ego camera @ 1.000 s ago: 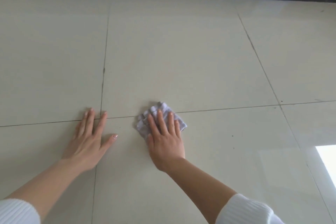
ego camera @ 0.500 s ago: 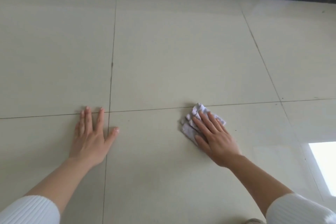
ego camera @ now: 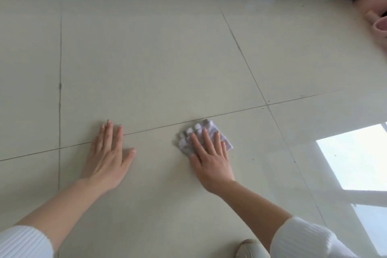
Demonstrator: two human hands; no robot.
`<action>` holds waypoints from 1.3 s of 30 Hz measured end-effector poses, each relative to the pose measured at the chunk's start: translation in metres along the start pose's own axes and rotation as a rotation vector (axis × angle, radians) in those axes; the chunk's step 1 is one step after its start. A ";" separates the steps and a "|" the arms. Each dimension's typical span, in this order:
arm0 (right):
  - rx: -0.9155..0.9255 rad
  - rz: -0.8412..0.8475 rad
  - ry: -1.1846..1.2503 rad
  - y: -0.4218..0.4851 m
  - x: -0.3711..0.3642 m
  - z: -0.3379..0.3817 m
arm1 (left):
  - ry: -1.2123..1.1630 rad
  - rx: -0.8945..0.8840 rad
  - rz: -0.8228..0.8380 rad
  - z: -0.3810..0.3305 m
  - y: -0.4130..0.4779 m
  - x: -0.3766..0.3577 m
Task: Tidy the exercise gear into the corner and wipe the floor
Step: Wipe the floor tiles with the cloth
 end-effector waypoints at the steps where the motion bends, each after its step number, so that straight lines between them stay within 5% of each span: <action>1: 0.149 0.061 -0.066 -0.005 -0.001 -0.001 | 0.002 -0.019 0.002 -0.012 0.008 -0.001; 3: 0.359 0.135 -0.209 0.001 0.008 -0.024 | 0.015 -0.010 0.011 -0.027 0.020 -0.005; 5: 0.330 0.107 -0.281 0.021 0.025 -0.061 | 0.043 0.017 0.010 -0.031 0.025 -0.012; 14: -0.666 -0.199 0.125 0.043 0.096 -0.184 | 0.082 0.040 0.023 -0.030 0.023 -0.012; 17: -0.786 -0.322 0.215 0.026 0.076 -0.162 | 0.106 0.048 0.038 -0.031 0.022 -0.009; 22: -0.413 -0.281 0.080 -0.017 0.021 -0.089 | 0.098 0.065 0.064 -0.035 0.022 -0.008; 28: 0.547 0.091 -0.069 -0.078 -0.016 -0.042 | 0.075 0.044 0.062 -0.035 0.022 -0.004; 30: 0.682 0.095 -0.141 -0.061 0.001 -0.061 | 0.055 0.023 0.055 -0.035 0.020 0.000; 32: 0.505 -0.011 -0.155 -0.027 0.024 -0.085 | 0.026 -0.007 0.052 -0.031 0.015 0.004; 36: -0.191 -0.226 0.009 0.039 0.067 -0.112 | -0.002 -0.026 0.027 -0.006 -0.010 0.004; 39: -0.432 -0.265 0.129 0.081 0.069 -0.089 | 0.019 0.050 0.027 0.033 -0.028 -0.002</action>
Point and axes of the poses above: each hand's wrist, its own y-axis towards the middle knuckle, its own x-axis out of the back of the hand, z = x × y, the point moved 3 cm from there along y, towards the middle knuckle, and after that the axes turned 8 degrees about y, right-handed, at the moved point
